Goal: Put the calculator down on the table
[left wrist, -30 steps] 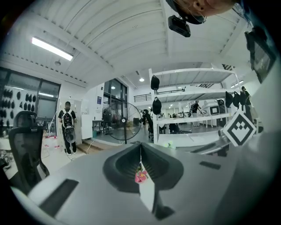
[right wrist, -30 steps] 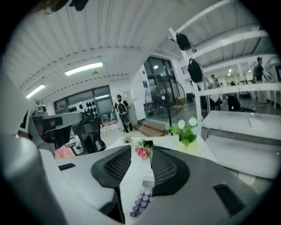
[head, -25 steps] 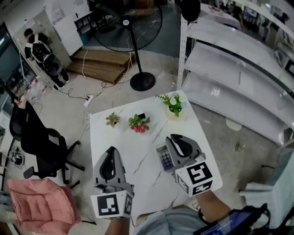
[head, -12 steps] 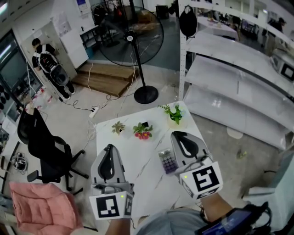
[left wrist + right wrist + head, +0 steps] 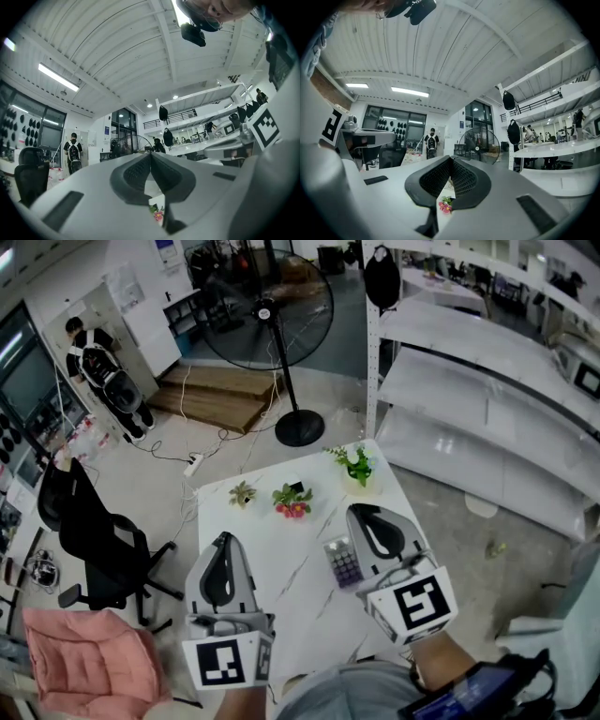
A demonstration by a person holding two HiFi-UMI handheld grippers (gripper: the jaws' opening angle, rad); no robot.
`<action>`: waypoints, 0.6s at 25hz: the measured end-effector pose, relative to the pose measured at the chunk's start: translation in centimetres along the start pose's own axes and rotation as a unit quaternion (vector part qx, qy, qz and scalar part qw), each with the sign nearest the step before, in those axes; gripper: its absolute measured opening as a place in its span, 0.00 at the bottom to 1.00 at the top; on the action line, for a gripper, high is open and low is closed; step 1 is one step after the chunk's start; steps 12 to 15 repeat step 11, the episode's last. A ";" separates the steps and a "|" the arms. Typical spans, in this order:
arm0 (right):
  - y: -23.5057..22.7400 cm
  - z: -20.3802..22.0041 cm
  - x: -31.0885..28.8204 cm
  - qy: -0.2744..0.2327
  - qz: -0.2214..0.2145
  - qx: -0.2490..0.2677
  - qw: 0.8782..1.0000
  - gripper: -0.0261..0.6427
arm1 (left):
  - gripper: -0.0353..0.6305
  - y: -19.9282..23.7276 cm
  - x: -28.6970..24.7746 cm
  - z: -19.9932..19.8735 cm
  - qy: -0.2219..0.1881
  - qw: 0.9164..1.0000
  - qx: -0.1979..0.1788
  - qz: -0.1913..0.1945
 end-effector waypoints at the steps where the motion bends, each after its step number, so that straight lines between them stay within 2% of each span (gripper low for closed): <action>1: 0.0 0.0 0.0 -0.001 -0.001 0.000 1.000 0.06 | 0.06 0.0 0.0 0.0 -0.001 1.000 -0.002 0.000; 15: 0.4 0.2 -0.6 0.004 -0.008 0.003 1.000 0.06 | 0.06 0.3 -0.1 0.6 0.008 1.000 -0.002 -0.007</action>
Point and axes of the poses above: the fingertips, and each gripper's own axes: x backward along the fingers, y to its left, z out of its underside, the point moved 6 cm from there along x, backward along the fingers, and after that the axes turned 7 degrees about y, right-handed, at the moved point
